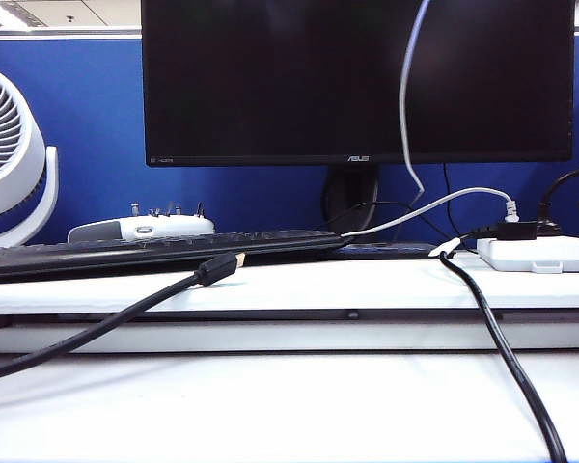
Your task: Pick up the Type-C charging cable and the charging base, insert one end of the Type-C charger into the corresponding slot on the base, and finally place the plugged-in charger back on the table.
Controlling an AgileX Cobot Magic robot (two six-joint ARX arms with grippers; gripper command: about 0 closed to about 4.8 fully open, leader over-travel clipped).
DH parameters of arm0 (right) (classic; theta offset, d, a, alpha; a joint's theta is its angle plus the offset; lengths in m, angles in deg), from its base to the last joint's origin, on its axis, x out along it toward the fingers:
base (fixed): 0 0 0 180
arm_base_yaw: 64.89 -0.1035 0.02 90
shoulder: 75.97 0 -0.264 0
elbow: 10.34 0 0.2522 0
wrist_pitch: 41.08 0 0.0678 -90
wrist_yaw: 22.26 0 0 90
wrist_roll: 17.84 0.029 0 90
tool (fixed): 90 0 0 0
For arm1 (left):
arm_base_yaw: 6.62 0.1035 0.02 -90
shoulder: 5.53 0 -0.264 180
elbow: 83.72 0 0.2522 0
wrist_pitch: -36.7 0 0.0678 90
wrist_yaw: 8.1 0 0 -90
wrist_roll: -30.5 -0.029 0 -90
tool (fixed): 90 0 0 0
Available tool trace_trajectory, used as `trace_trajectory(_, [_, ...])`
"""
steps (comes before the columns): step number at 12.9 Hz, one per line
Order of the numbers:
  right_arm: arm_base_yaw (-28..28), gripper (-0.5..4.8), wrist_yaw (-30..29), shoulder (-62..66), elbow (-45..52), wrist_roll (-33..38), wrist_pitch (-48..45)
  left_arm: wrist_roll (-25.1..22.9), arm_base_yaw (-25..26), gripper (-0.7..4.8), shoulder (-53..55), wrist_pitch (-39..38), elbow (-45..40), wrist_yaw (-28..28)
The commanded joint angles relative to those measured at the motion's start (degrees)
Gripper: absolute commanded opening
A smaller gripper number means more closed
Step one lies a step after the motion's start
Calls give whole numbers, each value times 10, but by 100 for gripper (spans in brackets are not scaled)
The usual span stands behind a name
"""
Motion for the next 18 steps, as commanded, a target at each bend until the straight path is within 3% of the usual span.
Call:
trace_trajectory(1, [-1,-4,1,-3,-3,-12,-3,-25,0,121,-4,-16,3,7])
trace_trajectory(15, [-6,-4,21,10,-3,-16,6,-59,0,121,-4,-21,3,4])
trace_trajectory(18, [-16,-4,49,13,-3,-16,6,-62,0,121,-4,-21,3,7])
